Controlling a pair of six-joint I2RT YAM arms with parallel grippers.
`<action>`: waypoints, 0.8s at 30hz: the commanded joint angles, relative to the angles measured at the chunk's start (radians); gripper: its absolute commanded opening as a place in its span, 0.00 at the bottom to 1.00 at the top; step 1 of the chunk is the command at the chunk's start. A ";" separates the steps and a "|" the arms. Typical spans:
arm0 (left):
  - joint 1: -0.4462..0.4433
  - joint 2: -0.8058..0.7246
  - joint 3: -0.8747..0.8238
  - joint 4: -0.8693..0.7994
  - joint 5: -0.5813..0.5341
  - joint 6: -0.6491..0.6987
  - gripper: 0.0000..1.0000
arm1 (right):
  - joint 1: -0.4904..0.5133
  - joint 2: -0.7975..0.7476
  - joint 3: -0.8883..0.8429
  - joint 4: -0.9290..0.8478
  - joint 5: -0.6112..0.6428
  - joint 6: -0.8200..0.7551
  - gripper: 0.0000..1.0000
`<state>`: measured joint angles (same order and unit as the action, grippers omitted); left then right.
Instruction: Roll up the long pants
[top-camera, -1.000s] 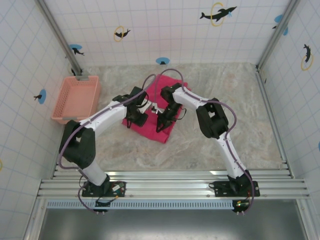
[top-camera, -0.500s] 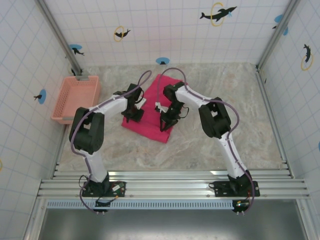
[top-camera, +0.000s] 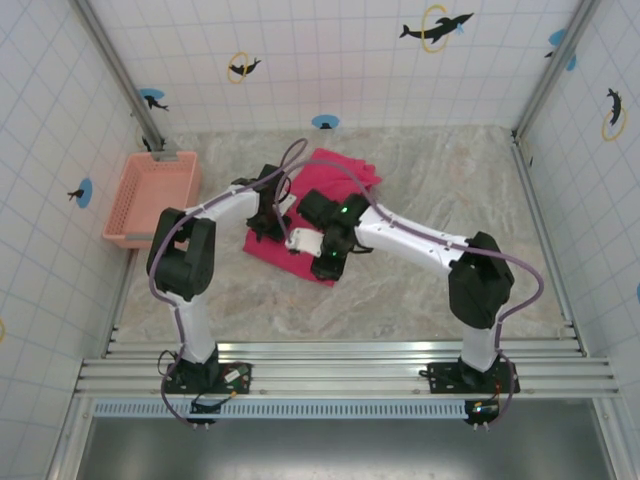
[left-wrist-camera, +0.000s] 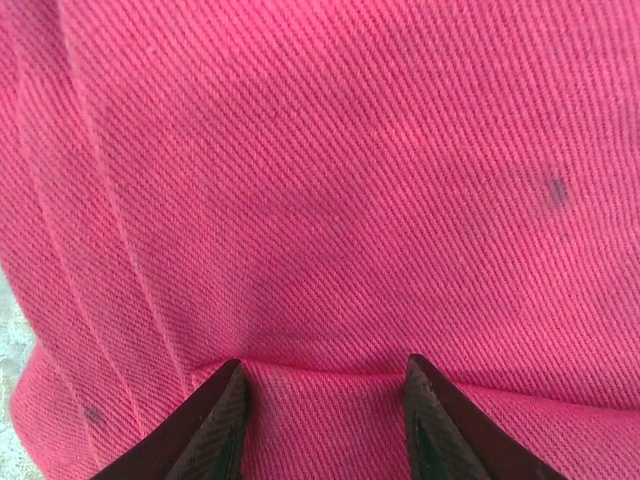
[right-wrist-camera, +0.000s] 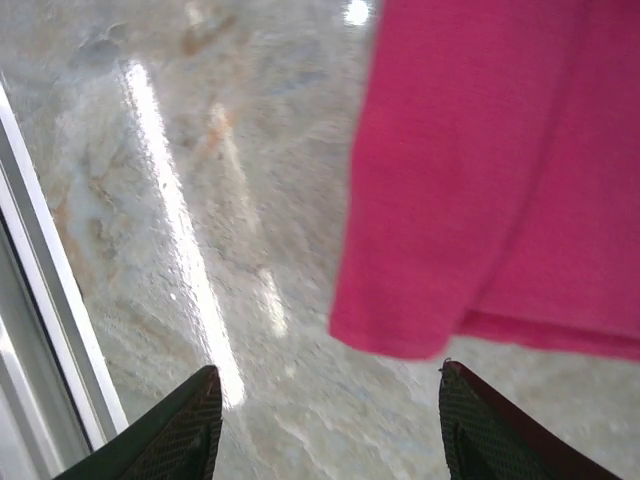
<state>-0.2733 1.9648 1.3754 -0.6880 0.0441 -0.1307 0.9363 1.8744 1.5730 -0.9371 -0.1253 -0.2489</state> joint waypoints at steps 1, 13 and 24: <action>0.013 0.034 0.043 -0.044 0.017 0.043 0.44 | 0.021 0.028 -0.069 0.136 0.124 -0.040 0.60; 0.045 0.077 0.072 -0.054 0.077 0.048 0.43 | 0.055 0.195 -0.063 0.223 0.190 -0.081 0.52; 0.059 0.087 0.079 -0.078 0.129 0.060 0.43 | 0.054 0.333 -0.041 0.241 0.223 -0.077 0.42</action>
<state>-0.2241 2.0216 1.4357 -0.7147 0.1398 -0.1005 0.9970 2.1063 1.5383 -0.7128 0.1146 -0.3302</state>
